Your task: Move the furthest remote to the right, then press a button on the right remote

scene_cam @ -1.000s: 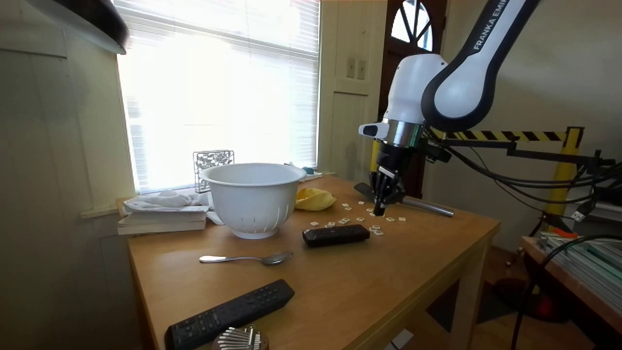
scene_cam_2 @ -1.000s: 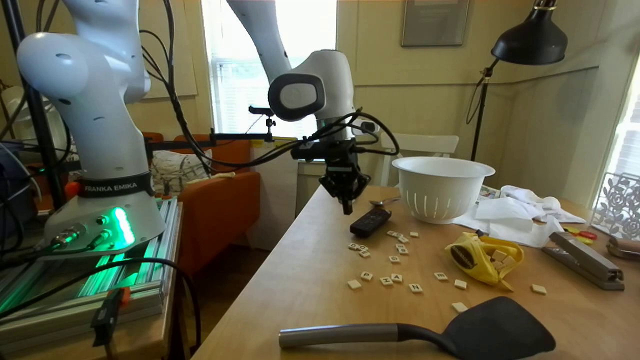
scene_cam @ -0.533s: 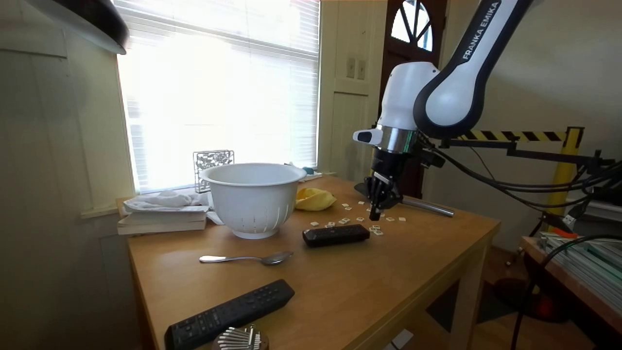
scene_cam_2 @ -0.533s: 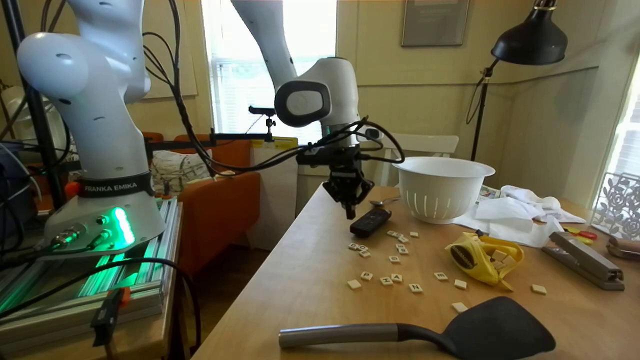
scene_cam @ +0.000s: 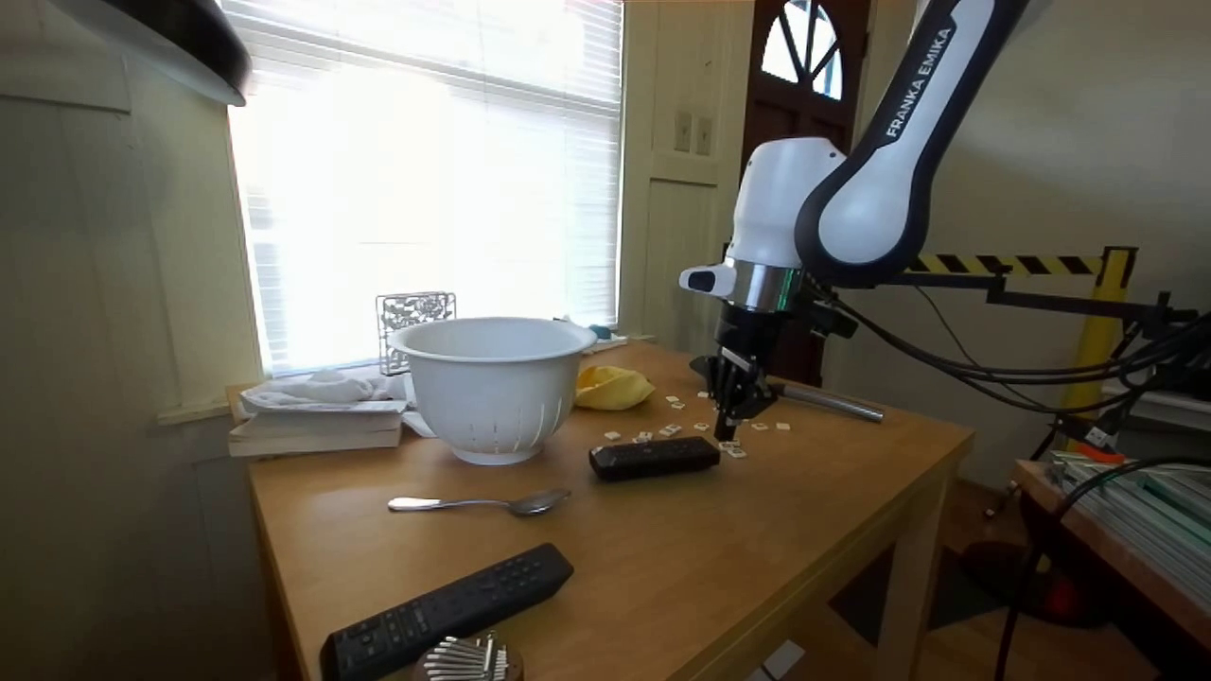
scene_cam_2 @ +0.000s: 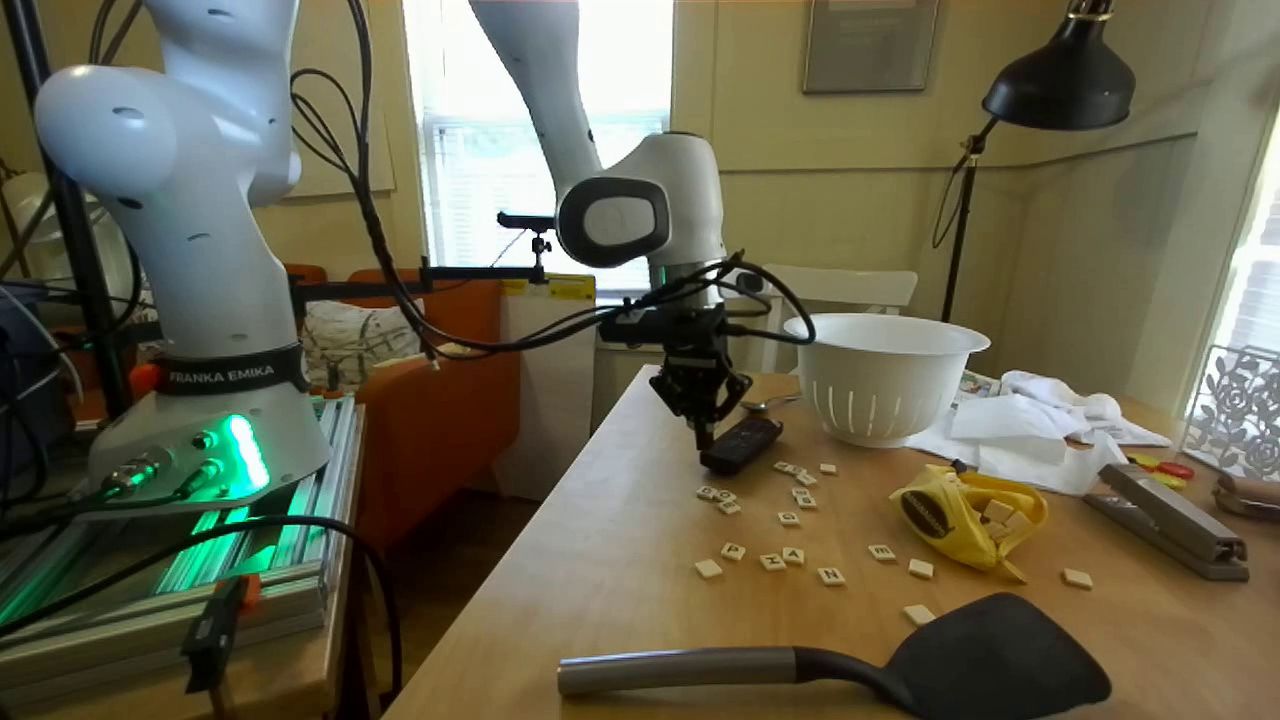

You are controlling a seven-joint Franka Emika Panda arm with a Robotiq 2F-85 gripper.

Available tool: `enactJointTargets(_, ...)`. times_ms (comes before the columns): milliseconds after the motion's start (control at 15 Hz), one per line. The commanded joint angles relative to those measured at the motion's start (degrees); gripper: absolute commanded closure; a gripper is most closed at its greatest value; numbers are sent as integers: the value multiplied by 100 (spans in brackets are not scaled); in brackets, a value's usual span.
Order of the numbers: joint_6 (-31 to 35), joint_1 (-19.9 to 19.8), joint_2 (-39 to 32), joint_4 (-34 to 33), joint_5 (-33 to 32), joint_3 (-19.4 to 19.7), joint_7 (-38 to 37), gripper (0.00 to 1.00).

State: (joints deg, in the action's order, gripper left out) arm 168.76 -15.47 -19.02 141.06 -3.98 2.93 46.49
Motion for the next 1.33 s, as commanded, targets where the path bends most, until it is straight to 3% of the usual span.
enactJointTargets(0,129,-16,-203,-130,-159,-51,-188,100)
enactJointTargets(1267,141,112,-398,-331,-493,30,-447,100)
